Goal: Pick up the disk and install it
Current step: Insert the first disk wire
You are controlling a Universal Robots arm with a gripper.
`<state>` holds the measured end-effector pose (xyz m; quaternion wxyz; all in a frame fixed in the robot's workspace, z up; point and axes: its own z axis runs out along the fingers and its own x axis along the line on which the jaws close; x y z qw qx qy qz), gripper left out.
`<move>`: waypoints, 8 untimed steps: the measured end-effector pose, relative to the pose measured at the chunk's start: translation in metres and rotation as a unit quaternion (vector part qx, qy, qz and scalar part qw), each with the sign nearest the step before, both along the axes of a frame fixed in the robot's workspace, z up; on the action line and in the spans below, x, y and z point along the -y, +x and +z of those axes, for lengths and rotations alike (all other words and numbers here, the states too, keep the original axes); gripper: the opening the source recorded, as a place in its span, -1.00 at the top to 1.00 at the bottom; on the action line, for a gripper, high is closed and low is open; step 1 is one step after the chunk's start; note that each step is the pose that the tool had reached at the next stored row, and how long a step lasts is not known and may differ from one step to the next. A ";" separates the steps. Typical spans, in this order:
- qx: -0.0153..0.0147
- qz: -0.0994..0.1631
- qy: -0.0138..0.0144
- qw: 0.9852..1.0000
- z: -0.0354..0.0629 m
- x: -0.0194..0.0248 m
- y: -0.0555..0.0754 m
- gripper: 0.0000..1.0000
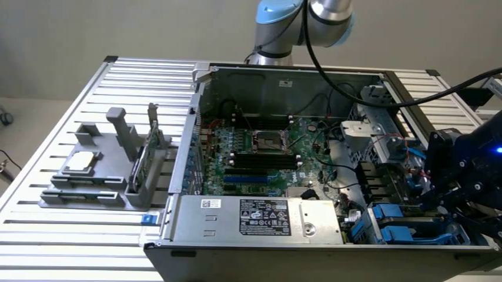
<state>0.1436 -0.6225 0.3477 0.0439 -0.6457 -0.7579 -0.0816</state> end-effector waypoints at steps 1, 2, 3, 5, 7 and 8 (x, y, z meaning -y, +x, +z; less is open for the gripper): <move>0.000 -0.004 -0.003 1.000 0.0000 0.0000 0.000 0.67; 0.000 -0.007 -0.007 1.000 0.0000 0.0000 0.000 0.67; 0.000 -0.009 -0.009 1.000 0.0000 0.0000 0.000 0.67; 0.000 -0.013 -0.013 1.000 -0.0001 -0.0002 0.000 0.67; 0.000 -0.016 -0.014 1.000 -0.0006 -0.0004 0.000 0.67; 0.000 -0.016 -0.015 1.000 -0.0006 -0.0004 0.000 0.67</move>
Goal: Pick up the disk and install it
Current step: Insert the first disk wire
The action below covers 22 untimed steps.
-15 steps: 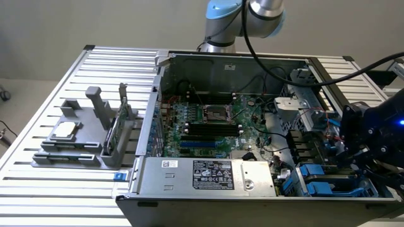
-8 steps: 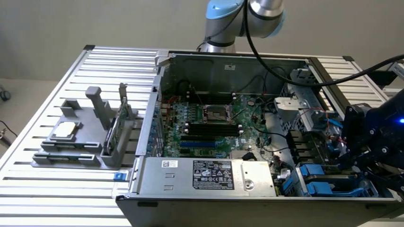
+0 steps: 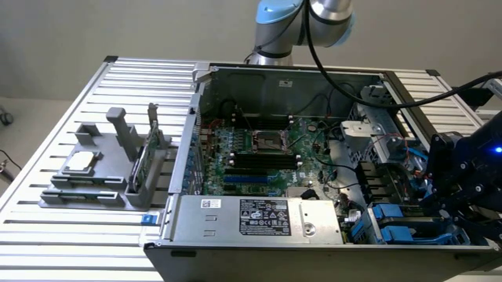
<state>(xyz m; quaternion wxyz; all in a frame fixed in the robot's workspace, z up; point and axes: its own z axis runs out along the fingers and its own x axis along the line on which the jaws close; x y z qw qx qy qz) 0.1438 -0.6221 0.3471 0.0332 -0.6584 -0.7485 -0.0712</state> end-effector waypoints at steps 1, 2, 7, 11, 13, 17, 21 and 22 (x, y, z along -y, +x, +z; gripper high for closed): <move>0.000 0.000 0.000 1.000 0.0000 0.0000 0.000 0.67; 0.000 0.000 0.000 1.000 -0.0001 -0.0001 0.000 0.67; 0.000 -0.004 -0.002 1.000 -0.0001 -0.0048 0.000 0.67; 0.000 -0.011 -0.007 1.000 -0.0007 -0.0065 0.000 0.67; 0.001 -0.016 -0.010 1.000 -0.0010 -0.0073 0.000 0.67; 0.002 -0.024 -0.012 1.000 -0.0012 -0.0091 0.000 0.67; 0.003 -0.029 -0.014 0.999 -0.0015 -0.0103 0.000 0.67; 0.003 -0.030 -0.014 0.999 -0.0018 -0.0104 0.000 0.67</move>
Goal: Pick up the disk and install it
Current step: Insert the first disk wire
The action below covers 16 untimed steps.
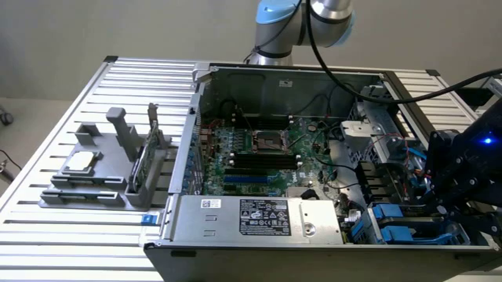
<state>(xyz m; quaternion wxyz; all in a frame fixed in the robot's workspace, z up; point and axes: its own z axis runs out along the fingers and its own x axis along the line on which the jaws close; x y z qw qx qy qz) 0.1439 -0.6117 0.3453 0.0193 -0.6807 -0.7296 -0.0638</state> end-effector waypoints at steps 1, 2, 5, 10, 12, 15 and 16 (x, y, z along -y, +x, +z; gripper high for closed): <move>0.001 -0.001 0.000 1.000 -0.0002 -0.0001 0.000 0.67; 0.001 -0.002 -0.001 1.000 -0.0005 -0.0002 0.000 0.67; 0.002 -0.005 -0.001 1.000 -0.0009 -0.0003 0.000 0.67; 0.003 -0.011 -0.002 1.000 -0.0014 -0.0006 0.000 0.67; 0.003 -0.014 -0.002 1.000 -0.0015 -0.0009 -0.001 0.67; 0.003 -0.019 -0.003 1.000 -0.0017 -0.0017 -0.001 0.67; 0.003 -0.020 -0.003 1.000 -0.0019 -0.0019 -0.001 0.67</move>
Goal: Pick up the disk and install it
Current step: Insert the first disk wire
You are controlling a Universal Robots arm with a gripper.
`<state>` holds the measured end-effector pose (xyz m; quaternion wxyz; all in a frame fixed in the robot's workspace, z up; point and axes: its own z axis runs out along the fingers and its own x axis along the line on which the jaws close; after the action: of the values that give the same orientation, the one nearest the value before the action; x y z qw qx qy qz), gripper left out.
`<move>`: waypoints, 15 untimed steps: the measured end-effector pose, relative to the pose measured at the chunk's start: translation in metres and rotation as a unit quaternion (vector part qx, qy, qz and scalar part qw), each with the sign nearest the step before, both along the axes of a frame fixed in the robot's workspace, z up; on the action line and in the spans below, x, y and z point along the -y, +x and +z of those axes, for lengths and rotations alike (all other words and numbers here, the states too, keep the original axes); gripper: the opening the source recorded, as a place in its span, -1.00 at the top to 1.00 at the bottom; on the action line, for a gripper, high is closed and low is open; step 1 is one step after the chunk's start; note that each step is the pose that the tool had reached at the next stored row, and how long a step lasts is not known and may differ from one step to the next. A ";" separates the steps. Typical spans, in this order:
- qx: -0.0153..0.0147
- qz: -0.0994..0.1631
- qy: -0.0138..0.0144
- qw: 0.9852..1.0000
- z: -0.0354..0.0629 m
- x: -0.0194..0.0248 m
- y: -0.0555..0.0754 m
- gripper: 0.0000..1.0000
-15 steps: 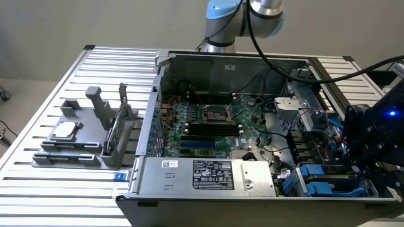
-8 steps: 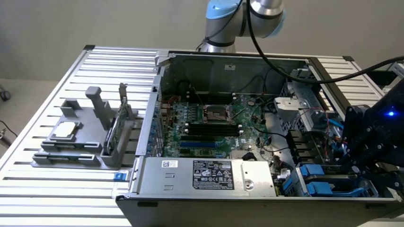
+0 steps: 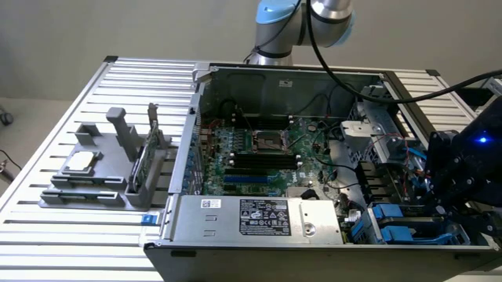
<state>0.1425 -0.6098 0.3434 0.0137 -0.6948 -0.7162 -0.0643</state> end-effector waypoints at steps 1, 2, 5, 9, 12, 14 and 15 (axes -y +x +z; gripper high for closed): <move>0.000 -0.001 -0.001 1.000 0.0000 -0.0004 0.000 0.67; 0.000 -0.002 -0.001 1.000 0.0000 -0.0009 0.000 0.67; 0.001 -0.004 -0.004 1.000 -0.0001 -0.0026 0.000 0.67; 0.003 -0.007 -0.008 1.000 -0.0004 -0.0051 0.000 0.67; 0.004 -0.009 -0.010 1.000 -0.0008 -0.0060 -0.001 0.67; 0.005 -0.011 -0.011 1.000 -0.0011 -0.0063 -0.001 0.67; 0.006 -0.012 -0.011 1.000 -0.0012 -0.0064 -0.002 0.67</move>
<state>0.1406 -0.6034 0.3423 0.0008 -0.7033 -0.7084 -0.0603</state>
